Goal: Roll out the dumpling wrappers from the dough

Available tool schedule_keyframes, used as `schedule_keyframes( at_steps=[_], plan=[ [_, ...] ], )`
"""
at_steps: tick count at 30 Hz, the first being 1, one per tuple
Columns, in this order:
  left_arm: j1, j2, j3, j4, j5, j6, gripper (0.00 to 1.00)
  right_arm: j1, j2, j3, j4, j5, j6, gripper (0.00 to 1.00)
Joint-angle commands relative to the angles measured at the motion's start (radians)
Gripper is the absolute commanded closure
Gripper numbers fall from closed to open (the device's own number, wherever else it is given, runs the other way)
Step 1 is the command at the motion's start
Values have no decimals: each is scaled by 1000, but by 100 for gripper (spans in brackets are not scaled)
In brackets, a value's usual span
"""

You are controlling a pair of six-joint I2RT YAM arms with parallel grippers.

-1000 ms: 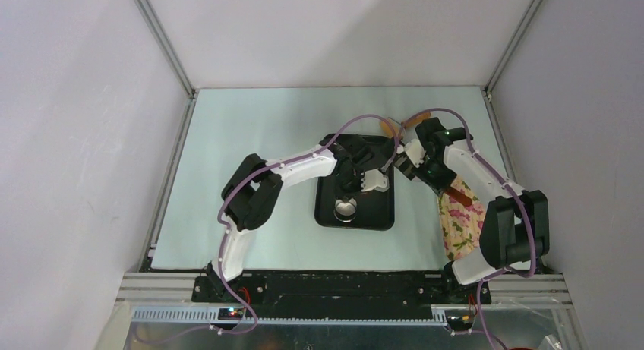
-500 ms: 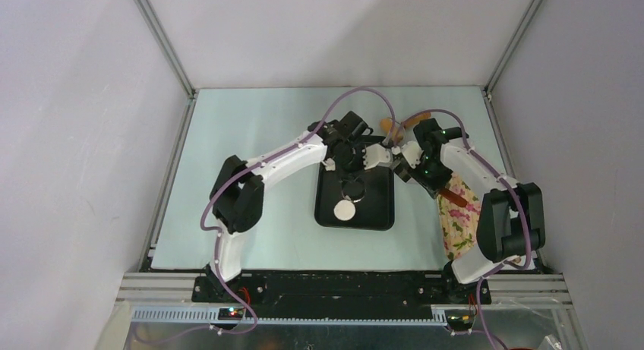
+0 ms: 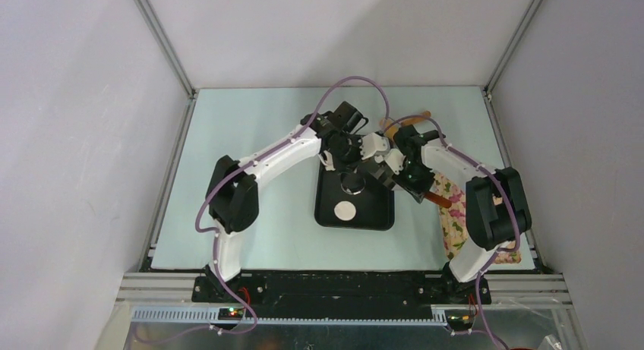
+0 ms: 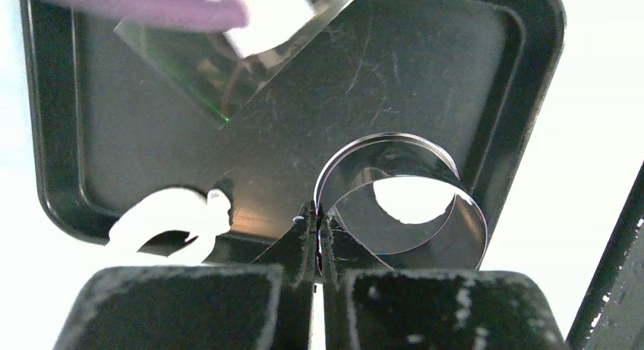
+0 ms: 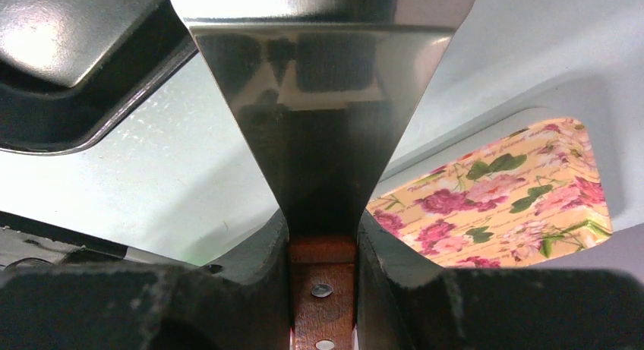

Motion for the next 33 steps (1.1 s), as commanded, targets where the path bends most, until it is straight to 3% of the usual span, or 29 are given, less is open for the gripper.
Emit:
schedule_keyframes(
  at_steps=[1, 6, 8, 9, 10, 11, 13, 14, 19, 28, 33],
  plan=[
    [92, -17, 42, -4, -25, -76, 100, 29, -7, 9, -20, 10, -5, 100],
    [160, 37, 94, 44, -61, -158, 100, 11, -58, 8, -90, 54, -61, 100],
    [164, 75, 137, 73, -111, -183, 95, 1, -79, 9, -127, 60, -94, 100],
    [166, 108, 181, 79, -127, -191, 76, -5, -91, 9, -153, 61, -106, 100],
    [169, 142, 228, 93, -156, -213, 64, -8, -96, 9, -165, 68, -128, 100],
    [177, 156, 248, 97, -166, -225, 41, -8, -109, 9, -193, 71, -142, 100],
    [192, 191, 302, 106, -180, -256, 7, -5, -134, 9, -229, 82, -188, 100],
    [198, 199, 321, 108, -177, -276, 4, -1, -140, 9, -241, 93, -222, 100],
    [218, 96, 217, 108, -158, -317, 0, 66, -157, 8, -305, 207, -326, 100],
    [201, -186, -258, 126, -178, -263, 0, 180, -12, 88, -398, 367, -438, 100],
    [189, -250, -405, 180, -241, -199, 0, 215, 73, 135, -422, 439, -470, 100]
  ],
)
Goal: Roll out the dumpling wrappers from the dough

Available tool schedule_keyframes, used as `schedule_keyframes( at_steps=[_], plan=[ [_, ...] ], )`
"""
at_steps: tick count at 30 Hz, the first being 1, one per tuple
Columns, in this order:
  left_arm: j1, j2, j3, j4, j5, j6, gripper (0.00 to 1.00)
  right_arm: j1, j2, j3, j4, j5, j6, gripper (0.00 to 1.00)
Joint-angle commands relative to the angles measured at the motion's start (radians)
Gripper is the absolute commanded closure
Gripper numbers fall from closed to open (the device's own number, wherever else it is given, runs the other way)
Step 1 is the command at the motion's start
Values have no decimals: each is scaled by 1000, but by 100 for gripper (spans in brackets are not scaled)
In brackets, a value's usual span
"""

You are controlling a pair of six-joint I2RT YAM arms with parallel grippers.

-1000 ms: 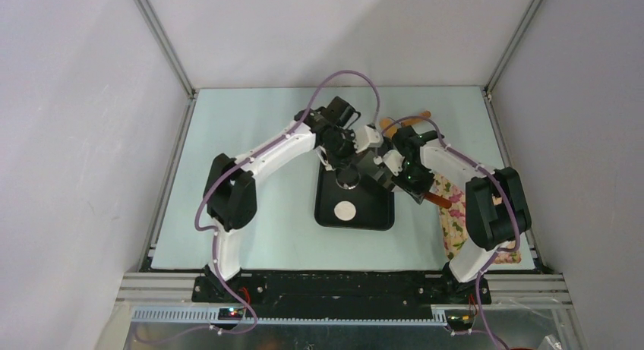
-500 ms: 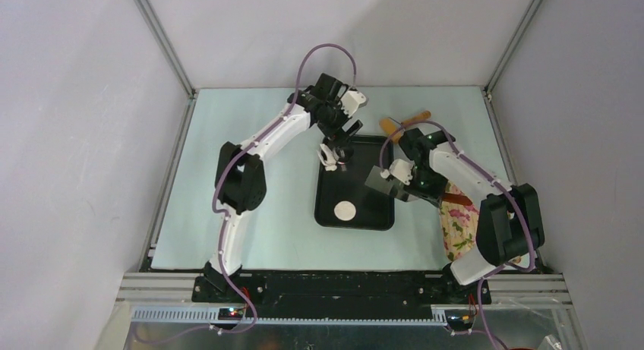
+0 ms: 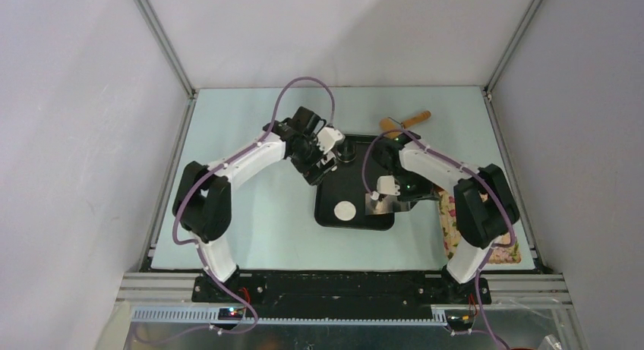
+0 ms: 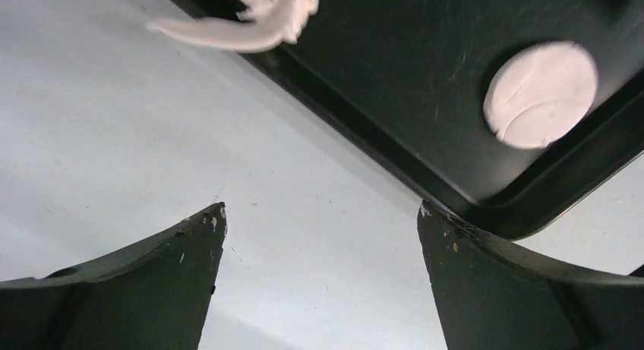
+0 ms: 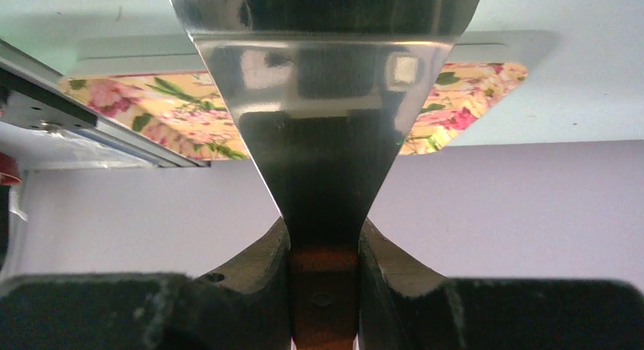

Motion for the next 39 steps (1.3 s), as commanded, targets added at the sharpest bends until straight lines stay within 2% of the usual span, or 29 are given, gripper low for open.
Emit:
schedule_keyframes(
  at_steps=[1, 8, 14, 20, 29, 39],
  plan=[
    [-11, -60, -84, 62, -89, 71, 0, 29, 51, 64, -68, 111, -71, 100],
    [-3, -54, -111, 71, -108, 103, 0, 58, 146, 80, -73, 182, -99, 100],
    [8, -69, -129, 87, -96, 95, 0, 97, 184, 119, -97, 149, -115, 100],
    [9, -77, -144, 105, -115, 53, 0, 133, 240, 189, -80, 127, -62, 100],
    [14, -93, -185, 160, -150, 8, 0, 168, 192, 123, 57, 170, -21, 100],
    [15, -78, -200, 184, -110, -30, 0, 173, 141, 55, 78, 256, -42, 100]
  ],
)
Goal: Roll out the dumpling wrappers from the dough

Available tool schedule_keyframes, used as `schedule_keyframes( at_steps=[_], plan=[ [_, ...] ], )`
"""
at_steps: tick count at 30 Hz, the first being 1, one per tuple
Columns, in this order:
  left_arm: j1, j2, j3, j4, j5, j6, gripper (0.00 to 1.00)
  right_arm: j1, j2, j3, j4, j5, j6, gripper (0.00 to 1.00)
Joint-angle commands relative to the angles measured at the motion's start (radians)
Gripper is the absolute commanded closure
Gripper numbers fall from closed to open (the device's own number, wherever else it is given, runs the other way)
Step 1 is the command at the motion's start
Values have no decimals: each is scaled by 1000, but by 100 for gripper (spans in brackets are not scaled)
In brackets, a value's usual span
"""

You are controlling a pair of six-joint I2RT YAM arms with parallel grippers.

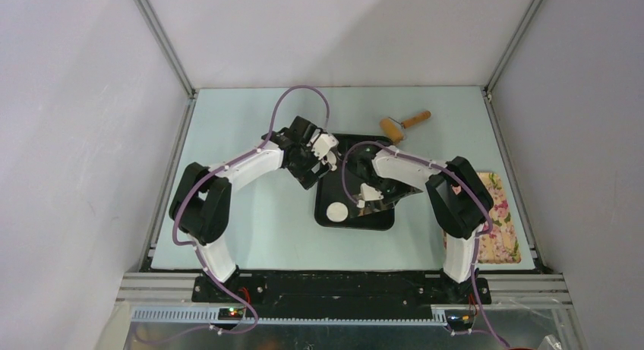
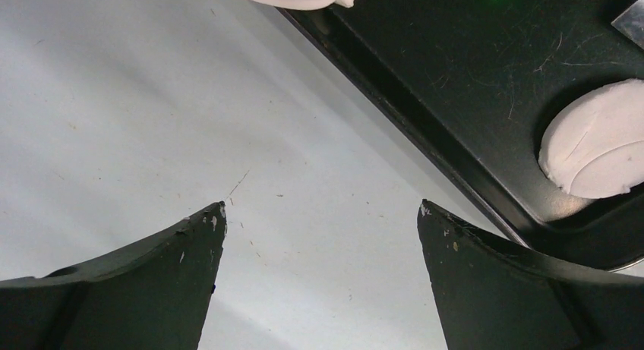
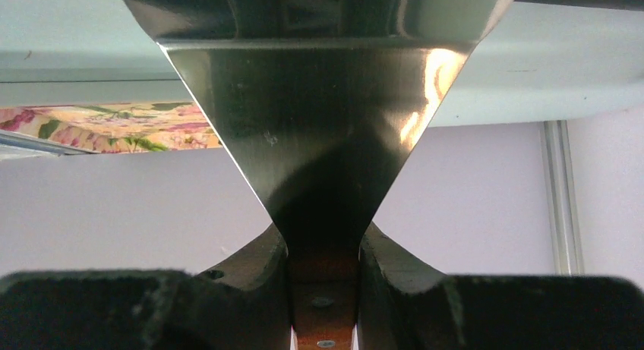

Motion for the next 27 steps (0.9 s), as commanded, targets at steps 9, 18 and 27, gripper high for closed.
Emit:
schedule_keyframes(
  at_steps=[9, 18, 27],
  plan=[
    [4, -27, -8, 46, 32, -60, 0, 72, -10, -12, -20, 39, -11, 100],
    [-9, -50, -26, 63, 32, -86, 0, 87, 75, 114, -84, -39, 39, 100],
    [-21, -59, -42, 70, 46, -103, 0, 77, 158, 230, -105, -129, 135, 100]
  ],
)
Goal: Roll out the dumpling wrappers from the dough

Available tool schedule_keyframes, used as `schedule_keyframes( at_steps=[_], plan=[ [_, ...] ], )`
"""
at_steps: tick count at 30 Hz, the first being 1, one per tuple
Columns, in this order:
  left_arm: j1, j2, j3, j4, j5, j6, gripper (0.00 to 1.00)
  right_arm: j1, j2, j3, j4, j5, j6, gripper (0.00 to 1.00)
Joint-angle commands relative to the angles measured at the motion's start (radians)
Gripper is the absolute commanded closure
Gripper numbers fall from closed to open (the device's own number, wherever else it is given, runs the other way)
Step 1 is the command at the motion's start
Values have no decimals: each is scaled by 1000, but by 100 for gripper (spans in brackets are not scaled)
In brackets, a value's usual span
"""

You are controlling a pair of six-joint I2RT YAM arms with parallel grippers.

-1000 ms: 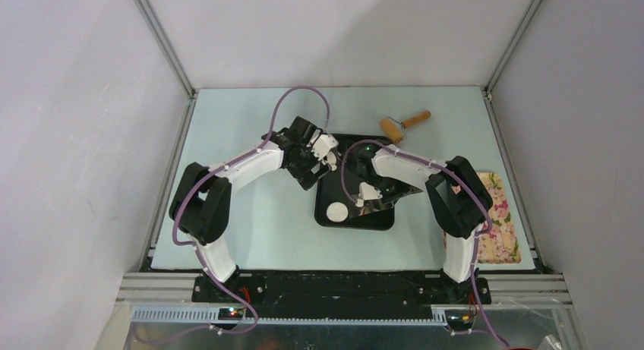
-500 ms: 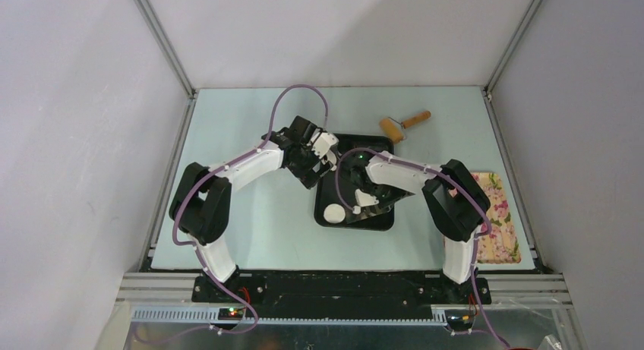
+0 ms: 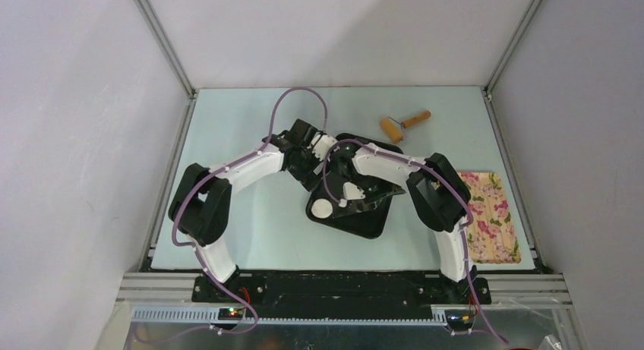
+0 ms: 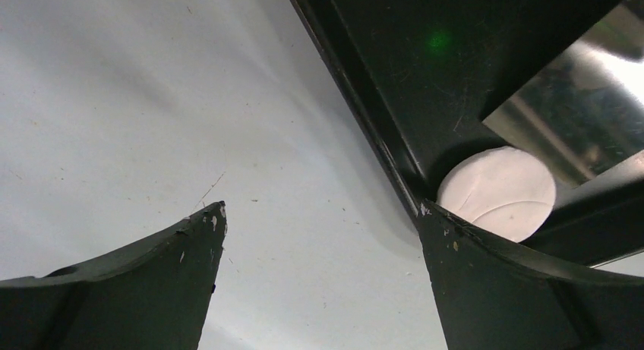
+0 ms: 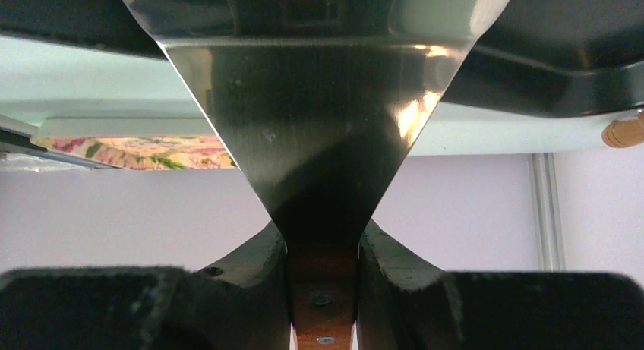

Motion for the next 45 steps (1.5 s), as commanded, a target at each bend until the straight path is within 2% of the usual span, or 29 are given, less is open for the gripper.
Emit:
schedule_keyframes(
  at_steps=[1, 11, 20, 28, 45],
  plan=[
    [-12, -51, -11, 34, 22, -26, 0, -2, 21, 47, -11, -48, 69, 100],
    [-13, -35, -8, 38, 41, -38, 0, -60, -8, 114, 108, -65, 177, 100],
    [-14, -23, -8, 46, 47, -47, 0, -93, -44, 65, 148, -105, 187, 100],
    [-14, -20, -8, 44, 48, -45, 0, -35, -72, -97, 210, -105, 133, 100],
    [-14, -25, -8, 49, 27, -64, 0, 47, -47, -32, 194, -182, 118, 100]
  ],
)
